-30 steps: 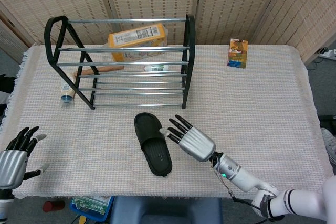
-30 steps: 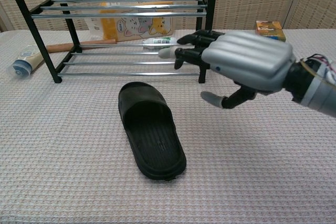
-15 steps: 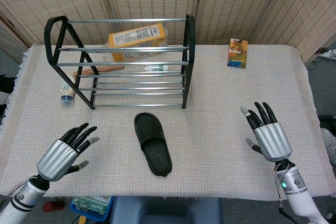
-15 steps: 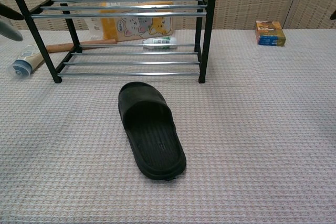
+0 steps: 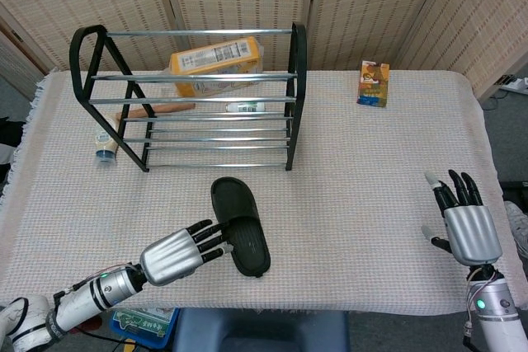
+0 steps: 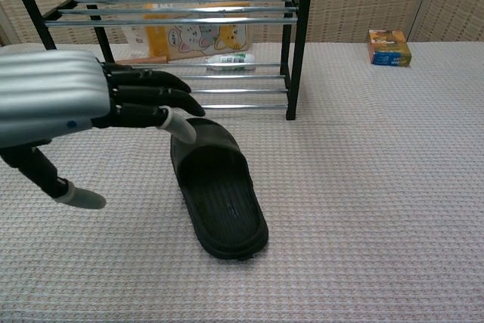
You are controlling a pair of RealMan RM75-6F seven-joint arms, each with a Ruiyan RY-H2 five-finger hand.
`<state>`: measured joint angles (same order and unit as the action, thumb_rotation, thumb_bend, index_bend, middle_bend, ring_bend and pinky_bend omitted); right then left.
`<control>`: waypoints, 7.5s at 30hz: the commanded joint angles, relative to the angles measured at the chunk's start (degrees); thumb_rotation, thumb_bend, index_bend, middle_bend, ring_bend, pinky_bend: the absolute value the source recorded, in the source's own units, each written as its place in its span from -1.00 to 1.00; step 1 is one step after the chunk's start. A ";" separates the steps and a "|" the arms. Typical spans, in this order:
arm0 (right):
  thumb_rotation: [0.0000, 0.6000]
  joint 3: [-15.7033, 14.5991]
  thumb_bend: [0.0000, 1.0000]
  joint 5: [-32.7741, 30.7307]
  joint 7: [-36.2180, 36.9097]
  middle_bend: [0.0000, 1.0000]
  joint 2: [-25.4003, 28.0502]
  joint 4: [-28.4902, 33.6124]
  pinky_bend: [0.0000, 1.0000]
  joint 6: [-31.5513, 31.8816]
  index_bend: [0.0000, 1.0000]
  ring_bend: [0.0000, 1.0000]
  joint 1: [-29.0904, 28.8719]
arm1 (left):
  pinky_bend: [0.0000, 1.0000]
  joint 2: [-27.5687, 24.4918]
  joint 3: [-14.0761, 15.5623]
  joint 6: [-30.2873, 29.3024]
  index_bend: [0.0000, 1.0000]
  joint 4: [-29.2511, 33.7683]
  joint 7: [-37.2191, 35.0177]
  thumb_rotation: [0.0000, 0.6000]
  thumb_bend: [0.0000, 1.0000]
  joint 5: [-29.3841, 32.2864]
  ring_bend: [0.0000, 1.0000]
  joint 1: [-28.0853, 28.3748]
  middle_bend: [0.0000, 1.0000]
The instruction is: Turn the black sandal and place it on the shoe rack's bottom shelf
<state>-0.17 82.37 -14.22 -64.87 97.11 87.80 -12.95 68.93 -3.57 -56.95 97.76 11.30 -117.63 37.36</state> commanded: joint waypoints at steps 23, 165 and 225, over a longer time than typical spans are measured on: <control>1.00 2.67 -0.62 -0.83 4.99 -0.59 -0.51 -4.31 -1.00 -4.31 -1.00 -0.95 1.66 | -0.48 14.51 -6.94 31.41 -0.71 -4.25 25.13 1.00 -0.76 23.11 -0.82 18.75 -0.79; 1.00 5.88 -0.62 0.10 8.48 -0.59 -0.61 -4.50 -1.00 -3.59 -1.00 -0.95 6.50 | -0.35 18.10 0.95 17.66 -0.67 -25.17 42.87 1.00 -0.77 37.92 -0.84 24.25 -0.89; 1.00 2.51 -0.43 7.82 17.48 -0.59 2.62 -6.01 -0.92 -3.92 -1.00 -0.95 7.05 | -0.35 -3.98 9.26 -21.53 -0.63 1.83 10.67 1.00 -0.76 42.43 -0.84 -11.38 -0.89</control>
<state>2.68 89.44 2.77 -62.27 91.51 84.06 -5.56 65.79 5.15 -74.28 101.23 27.97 -75.01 30.62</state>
